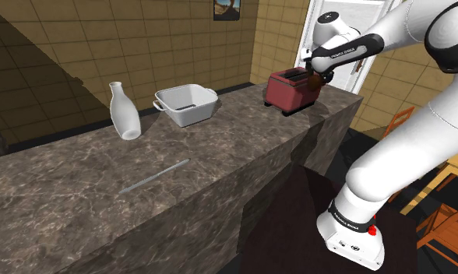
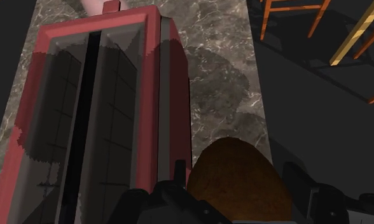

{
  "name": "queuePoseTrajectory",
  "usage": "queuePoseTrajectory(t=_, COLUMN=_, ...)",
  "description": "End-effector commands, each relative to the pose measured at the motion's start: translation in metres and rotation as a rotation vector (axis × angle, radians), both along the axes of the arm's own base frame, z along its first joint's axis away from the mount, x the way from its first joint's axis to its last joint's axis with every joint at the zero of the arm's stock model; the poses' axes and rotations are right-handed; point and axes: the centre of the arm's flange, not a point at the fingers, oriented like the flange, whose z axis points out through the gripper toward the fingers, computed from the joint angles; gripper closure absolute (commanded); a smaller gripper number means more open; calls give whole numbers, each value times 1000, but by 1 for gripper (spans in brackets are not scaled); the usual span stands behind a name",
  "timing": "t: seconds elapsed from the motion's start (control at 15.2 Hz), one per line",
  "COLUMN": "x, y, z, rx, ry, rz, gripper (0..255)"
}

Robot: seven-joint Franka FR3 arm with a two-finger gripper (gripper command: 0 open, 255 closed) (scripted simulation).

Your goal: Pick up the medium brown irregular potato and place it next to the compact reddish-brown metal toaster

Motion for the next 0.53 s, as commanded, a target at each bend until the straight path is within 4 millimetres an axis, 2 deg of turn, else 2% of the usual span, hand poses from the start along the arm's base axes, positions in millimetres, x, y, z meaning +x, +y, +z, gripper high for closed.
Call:
queuePoseTrajectory(t=0.0, x=0, y=0, z=-11, rx=0, ry=-1, rz=0, gripper=255)
queuePoseTrajectory(t=0.46, x=0, y=0, z=-48, rx=0, ry=-1, rz=0, gripper=255)
